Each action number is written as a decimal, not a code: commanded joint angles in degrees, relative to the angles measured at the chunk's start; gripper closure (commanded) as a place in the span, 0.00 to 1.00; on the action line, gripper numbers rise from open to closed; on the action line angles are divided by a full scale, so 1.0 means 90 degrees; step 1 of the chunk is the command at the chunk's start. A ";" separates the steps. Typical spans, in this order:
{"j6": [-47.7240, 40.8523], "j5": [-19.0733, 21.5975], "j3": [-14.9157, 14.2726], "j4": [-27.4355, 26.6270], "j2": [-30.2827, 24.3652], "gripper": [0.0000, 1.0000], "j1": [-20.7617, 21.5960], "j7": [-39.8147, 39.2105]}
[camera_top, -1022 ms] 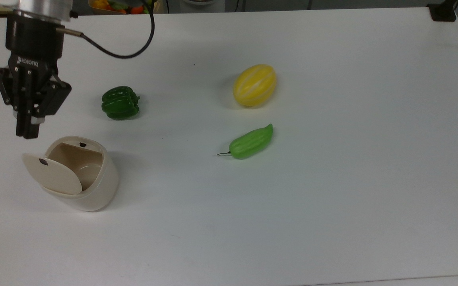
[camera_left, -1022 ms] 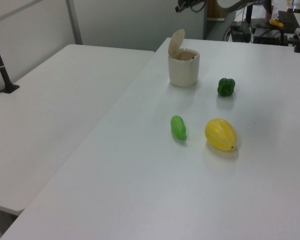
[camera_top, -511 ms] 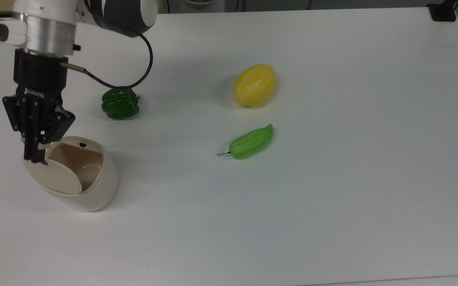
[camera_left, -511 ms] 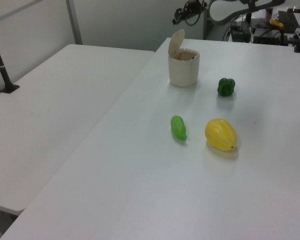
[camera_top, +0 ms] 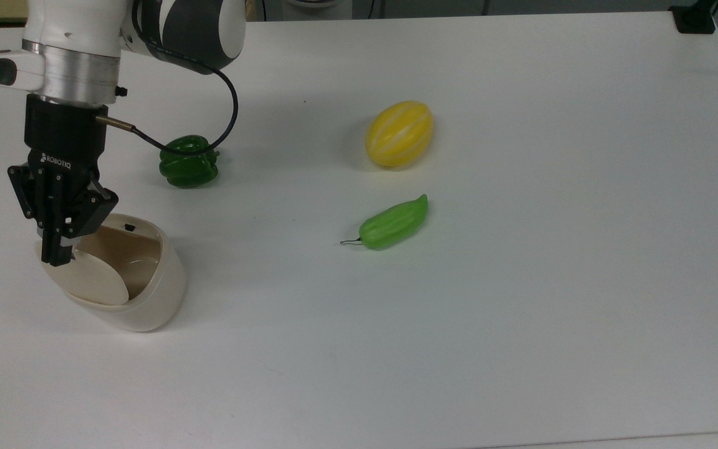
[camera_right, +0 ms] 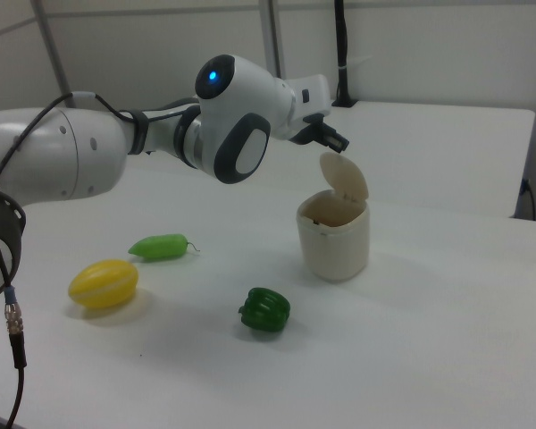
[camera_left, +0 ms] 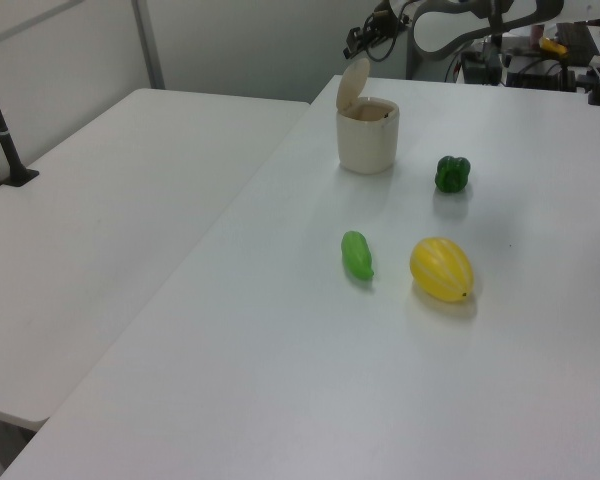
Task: Close garbage bin
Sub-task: 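Lower the gripper onto the raised lid and push it over, then press the lid down onto the bin rim with the gripper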
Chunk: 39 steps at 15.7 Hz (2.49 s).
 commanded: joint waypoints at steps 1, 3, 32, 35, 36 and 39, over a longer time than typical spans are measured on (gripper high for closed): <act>0.0002 0.0150 -0.0034 0.0060 0.0051 0.95 0.0039 0.0029; -0.0028 0.0150 -0.0034 0.0050 0.0051 0.99 0.0039 0.0029; -0.2518 0.0043 -0.0034 -0.0370 -0.0017 1.00 0.0069 -0.0391; -0.2508 0.0043 -0.0034 -0.0370 -0.0007 1.00 0.0059 -0.0391; -0.2508 0.0043 -0.0034 -0.0370 -0.0007 1.00 0.0059 -0.0391; -0.2508 0.0053 -0.0034 -0.0370 0.0051 1.00 0.0059 -0.0371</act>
